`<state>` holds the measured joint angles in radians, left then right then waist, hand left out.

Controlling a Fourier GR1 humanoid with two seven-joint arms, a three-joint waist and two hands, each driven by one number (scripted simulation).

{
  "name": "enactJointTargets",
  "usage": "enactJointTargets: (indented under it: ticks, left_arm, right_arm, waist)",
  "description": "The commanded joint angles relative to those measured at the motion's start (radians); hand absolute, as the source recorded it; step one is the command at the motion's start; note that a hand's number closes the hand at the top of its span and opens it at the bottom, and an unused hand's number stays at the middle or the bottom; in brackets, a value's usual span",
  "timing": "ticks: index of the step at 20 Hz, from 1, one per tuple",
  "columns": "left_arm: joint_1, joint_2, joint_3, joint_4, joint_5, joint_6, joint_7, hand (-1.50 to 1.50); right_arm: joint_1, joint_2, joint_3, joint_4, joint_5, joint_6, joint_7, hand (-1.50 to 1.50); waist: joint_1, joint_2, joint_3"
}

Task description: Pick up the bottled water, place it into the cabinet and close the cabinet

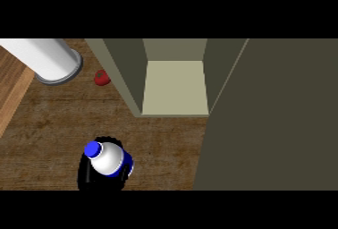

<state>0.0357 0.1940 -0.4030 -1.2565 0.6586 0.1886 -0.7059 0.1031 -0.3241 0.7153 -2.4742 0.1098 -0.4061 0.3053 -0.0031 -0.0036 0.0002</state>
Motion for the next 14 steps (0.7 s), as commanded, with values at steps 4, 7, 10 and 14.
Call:
enactJointTargets:
  ticks: [4,7,10,14]
  left_arm:
    - [-0.020,0.009,-0.015,-0.197,-0.057,0.105,0.143,1.50]
    - [-0.084,-0.067,-0.061,-0.242,-0.118,0.239,0.198,1.50]
    - [-0.073,0.009,-0.045,-0.349,-0.128,0.233,0.292,1.50]
    - [-0.157,-0.087,-0.058,-0.232,-0.188,0.273,0.283,1.50]
  right_arm:
    - [0.038,-0.007,0.031,-0.094,0.082,-0.003,0.029,-1.50]
    - [-0.014,0.022,0.070,-0.083,0.135,-0.027,0.064,-1.50]
    - [0.018,-0.013,-0.018,-0.113,0.055,-0.014,0.055,-1.50]
    - [0.051,-0.002,0.110,-0.133,0.165,-0.041,0.049,-1.50]
  waist:
    - [-0.002,0.000,0.000]
    - [-0.005,-0.001,-0.001]
    - [0.001,0.000,0.000]
    - [-0.009,-0.001,-0.001]
